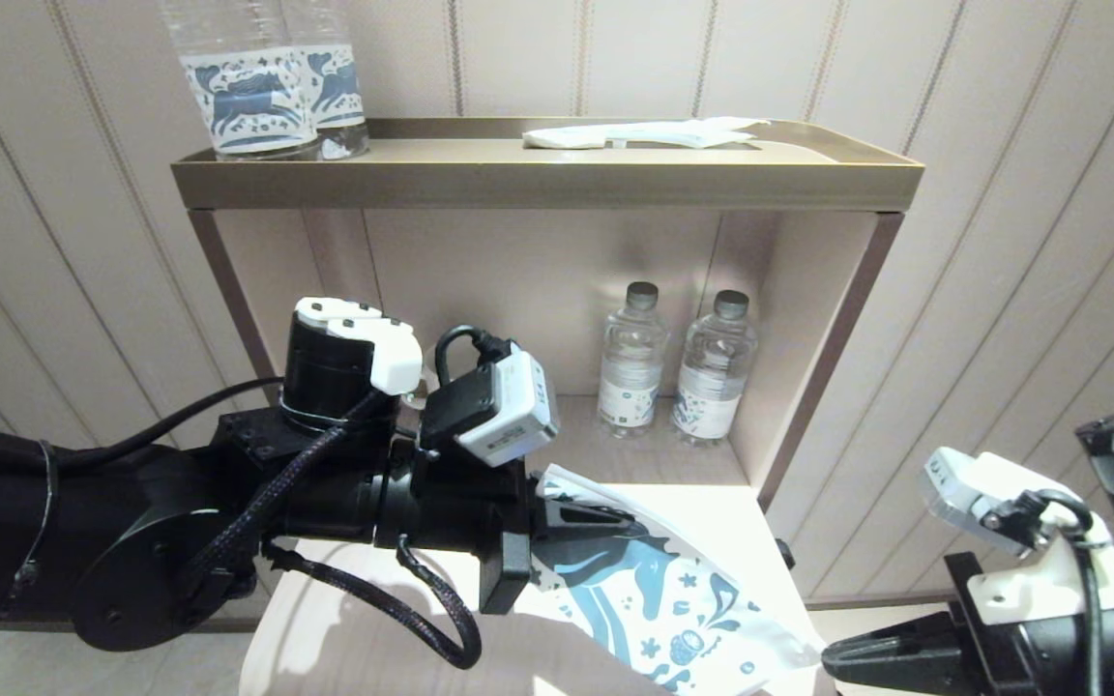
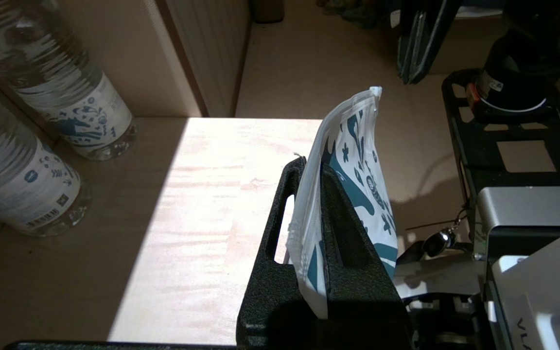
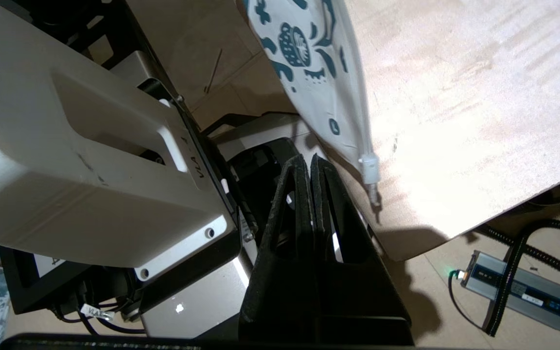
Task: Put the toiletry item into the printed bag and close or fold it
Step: Close the strorage bag and place it on the desk
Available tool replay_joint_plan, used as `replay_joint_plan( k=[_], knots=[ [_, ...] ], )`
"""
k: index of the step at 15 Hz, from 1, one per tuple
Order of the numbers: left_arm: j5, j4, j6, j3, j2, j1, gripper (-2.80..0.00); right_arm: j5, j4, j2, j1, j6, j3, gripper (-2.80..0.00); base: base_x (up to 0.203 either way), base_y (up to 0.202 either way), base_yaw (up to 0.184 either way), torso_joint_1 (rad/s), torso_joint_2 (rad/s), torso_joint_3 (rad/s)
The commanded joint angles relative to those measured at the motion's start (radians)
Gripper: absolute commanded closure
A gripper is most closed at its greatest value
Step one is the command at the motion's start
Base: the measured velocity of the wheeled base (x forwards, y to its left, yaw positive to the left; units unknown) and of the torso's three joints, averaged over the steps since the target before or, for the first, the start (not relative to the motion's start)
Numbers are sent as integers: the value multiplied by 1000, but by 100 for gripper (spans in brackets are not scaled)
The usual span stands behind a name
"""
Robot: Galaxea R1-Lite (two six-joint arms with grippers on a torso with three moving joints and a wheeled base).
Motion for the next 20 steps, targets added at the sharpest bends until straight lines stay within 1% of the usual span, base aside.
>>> replay_joint_plan(
  k=[1, 2, 3, 4, 6, 8, 9, 12, 13, 14, 16, 20],
  knots=[
    [0, -3, 1, -19, 30, 22, 0, -2, 11, -89, -3, 26, -17, 0, 0, 0, 0, 0, 0, 0],
    [3, 1, 0, -37, 43, 36, 0, -5, 34, -126, -12, 46, -31, 0, 0, 0, 0, 0, 0, 0],
    [29, 17, -1, -63, 54, 46, 0, -8, 83, -152, -27, 57, -51, 0, 0, 0, 0, 0, 0, 0],
    [92, 38, -1, -83, 72, 51, 0, -12, 134, -168, -49, 64, -66, 0, 0, 0, 0, 0, 0, 0],
    [213, 88, -3, -117, 113, 73, 0, -32, 170, -201, -102, 69, -69, 0, 0, 0, 0, 0, 0, 0],
    [300, 127, -21, -138, 135, 113, 0, -37, 203, -243, -131, 76, -63, 0, 0, 0, 0, 0, 0, 0],
    [337, 135, -62, -141, 136, 122, 0, -36, 232, -262, -132, 77, -65, 0, 0, 0, 0, 0, 0, 0],
    [452, 137, -250, -142, 124, 136, 0, -35, 249, -298, -129, 78, -62, 0, 0, 0, 0, 0, 0, 0],
    [495, 136, -285, -131, 116, 137, 0, -34, 249, -304, -129, 90, -61, 0, 0, 0, 0, 0, 0, 0],
    [522, 133, -298, -108, 105, 136, -280, -34, 249, -313, -124, 104, -62, 0, 0, 0, 0, 0, 0, 0],
    [535, 120, -295, -68, 65, 131, -280, -33, 248, -335, -120, 115, -61, 0, 0, 0, 0, 0, 0, 0],
    [550, 130, -297, -50, -15, 93, -280, -28, 249, -355, -118, 115, -50, 0, 0, 0, 0, 0, 0, 0]
  ],
)
